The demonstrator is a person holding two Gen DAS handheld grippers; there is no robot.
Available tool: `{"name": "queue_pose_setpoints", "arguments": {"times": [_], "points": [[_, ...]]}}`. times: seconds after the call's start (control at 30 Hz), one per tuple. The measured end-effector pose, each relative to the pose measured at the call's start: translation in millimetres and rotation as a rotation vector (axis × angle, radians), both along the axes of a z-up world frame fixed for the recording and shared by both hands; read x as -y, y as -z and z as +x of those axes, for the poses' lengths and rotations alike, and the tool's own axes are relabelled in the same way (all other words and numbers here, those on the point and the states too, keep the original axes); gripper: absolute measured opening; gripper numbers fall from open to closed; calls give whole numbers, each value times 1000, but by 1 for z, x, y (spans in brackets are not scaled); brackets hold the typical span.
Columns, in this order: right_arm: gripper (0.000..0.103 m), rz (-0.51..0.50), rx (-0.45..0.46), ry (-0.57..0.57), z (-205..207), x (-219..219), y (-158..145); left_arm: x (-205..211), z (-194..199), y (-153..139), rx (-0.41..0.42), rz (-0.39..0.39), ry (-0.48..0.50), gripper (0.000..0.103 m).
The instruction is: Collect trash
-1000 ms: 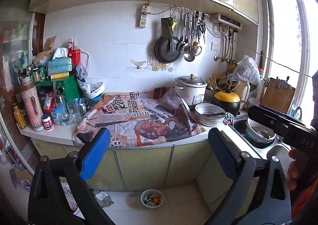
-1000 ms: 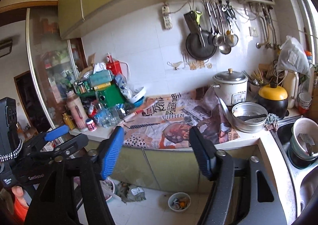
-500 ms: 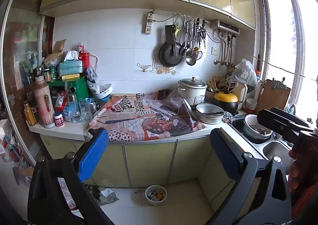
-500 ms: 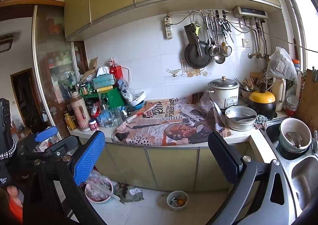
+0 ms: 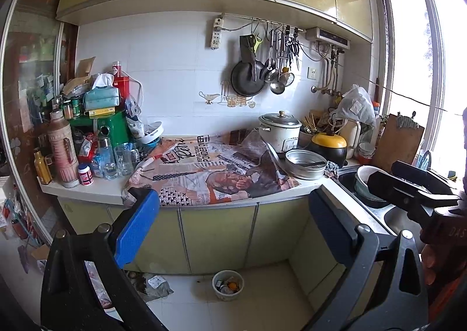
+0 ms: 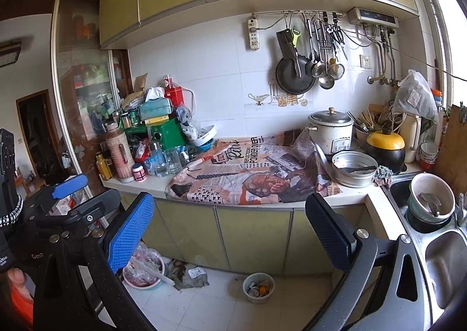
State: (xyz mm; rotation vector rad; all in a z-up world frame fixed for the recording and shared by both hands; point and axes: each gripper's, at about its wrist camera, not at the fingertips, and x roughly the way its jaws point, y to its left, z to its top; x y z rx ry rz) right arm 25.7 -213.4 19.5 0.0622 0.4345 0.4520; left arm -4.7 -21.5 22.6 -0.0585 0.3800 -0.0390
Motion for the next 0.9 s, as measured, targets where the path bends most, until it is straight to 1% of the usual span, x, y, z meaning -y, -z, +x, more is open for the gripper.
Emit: {"name": "queue_pose_setpoints", "arguments": {"times": [0.3, 0.9], "points": [[103, -6, -10, -1, 1, -2, 2, -7, 7, 2, -17, -15, 11, 102], [103, 11, -29, 27, 0, 2, 0, -4, 11, 1, -8, -32, 18, 102]]}}
